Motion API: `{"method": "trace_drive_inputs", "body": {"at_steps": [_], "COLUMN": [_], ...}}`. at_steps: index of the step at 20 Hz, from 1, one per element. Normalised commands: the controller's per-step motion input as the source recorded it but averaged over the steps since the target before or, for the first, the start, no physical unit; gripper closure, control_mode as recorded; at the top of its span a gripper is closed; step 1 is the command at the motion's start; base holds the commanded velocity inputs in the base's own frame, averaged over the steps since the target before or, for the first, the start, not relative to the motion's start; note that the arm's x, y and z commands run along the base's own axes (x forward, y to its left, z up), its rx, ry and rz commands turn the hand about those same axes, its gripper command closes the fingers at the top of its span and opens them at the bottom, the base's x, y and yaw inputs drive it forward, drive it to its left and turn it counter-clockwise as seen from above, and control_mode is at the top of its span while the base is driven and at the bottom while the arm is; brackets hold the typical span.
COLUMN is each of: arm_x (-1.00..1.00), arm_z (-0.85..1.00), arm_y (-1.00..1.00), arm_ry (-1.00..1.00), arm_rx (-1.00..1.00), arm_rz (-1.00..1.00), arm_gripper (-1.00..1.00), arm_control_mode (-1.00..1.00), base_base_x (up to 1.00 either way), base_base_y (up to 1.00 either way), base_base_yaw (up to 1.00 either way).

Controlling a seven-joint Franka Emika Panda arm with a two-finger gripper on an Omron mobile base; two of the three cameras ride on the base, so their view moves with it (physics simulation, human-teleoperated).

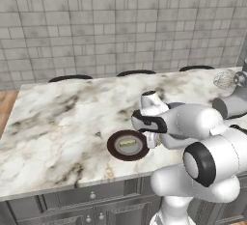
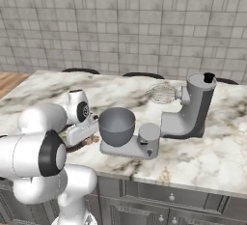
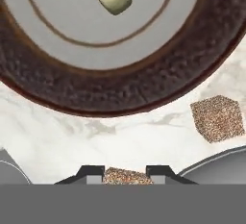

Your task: Add butter and sugar cubes to the stand mixer bowl and then turn on the stand mixer to begin making frosting.

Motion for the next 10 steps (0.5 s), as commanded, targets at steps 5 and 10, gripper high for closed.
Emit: {"method": "trace_drive_inputs", "body": {"at_steps": [5,10], "arm_x": [-0.30,-0.33], "arm_z": [1.00,1.00], "arm_y": [0.00,0.00], "arm_ry": [0.00,-0.05], "arm_rx": [0.00,-0.01], "arm_rz": [0.00,0.00], "arm_gripper": [1.00,1.00], "arm_control_mode": [-1.00,-1.00], "base_base_x": [0.00,0.00], "base_base_y": [0.00,0.00], "base_base_yaw": [0.00,0.00]}}
